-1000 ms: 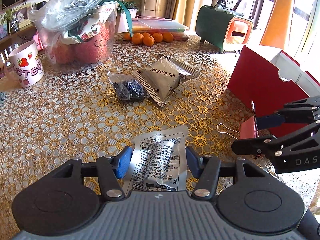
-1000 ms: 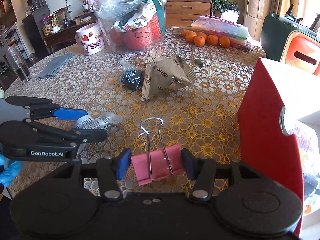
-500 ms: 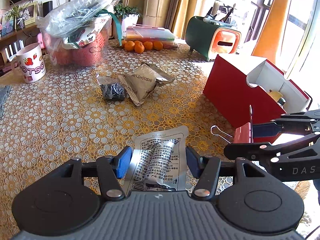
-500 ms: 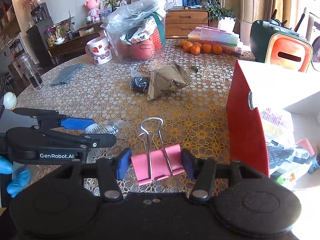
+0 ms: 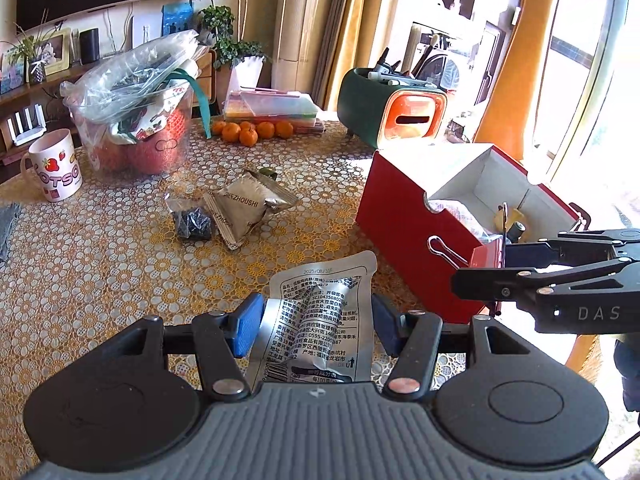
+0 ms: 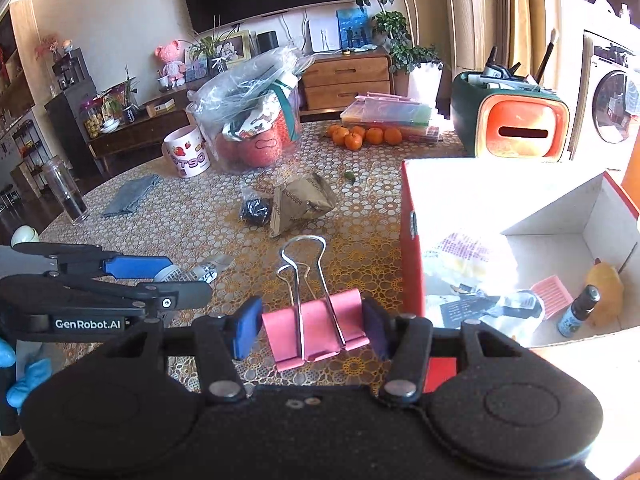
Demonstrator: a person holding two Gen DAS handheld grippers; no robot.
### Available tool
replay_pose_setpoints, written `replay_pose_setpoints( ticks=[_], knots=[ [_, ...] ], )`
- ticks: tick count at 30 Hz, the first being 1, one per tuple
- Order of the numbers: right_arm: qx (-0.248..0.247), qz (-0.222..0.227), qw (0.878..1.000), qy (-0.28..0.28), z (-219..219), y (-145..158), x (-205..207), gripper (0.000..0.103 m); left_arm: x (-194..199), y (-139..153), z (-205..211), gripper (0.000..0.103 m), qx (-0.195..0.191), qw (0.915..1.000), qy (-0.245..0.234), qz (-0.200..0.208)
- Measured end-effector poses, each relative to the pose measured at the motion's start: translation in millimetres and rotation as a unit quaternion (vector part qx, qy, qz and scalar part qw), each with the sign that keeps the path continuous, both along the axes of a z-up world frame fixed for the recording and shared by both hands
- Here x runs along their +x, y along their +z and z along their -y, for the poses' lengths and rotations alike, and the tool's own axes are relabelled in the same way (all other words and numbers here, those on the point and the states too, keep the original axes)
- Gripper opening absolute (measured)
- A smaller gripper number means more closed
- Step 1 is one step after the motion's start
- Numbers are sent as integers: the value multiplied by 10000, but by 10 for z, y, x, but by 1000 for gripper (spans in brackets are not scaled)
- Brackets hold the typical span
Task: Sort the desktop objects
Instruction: 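Carry the blister pack and pink clip with both tools over the red box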
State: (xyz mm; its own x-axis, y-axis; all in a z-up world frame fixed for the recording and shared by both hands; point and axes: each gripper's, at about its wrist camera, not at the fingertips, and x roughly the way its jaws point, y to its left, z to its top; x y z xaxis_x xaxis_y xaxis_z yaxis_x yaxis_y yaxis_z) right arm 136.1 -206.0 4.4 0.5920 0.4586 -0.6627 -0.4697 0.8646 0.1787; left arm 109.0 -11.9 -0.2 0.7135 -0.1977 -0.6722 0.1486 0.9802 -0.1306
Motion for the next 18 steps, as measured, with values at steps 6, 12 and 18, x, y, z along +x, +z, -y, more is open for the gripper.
replay_pose_setpoints(
  ticks=[6,12,18],
  knots=[
    [91,209,9995,-197,247,159,17,54,25,136,252,57,-9,9997,-215,108],
    [90,359,9983,-458,518,242,70,54,128,251,561,57,81,9986,-480,229],
    [97,447,9955,-828,821,244,181,54,279,333,856,57,144,9968,-720,313]
  ],
)
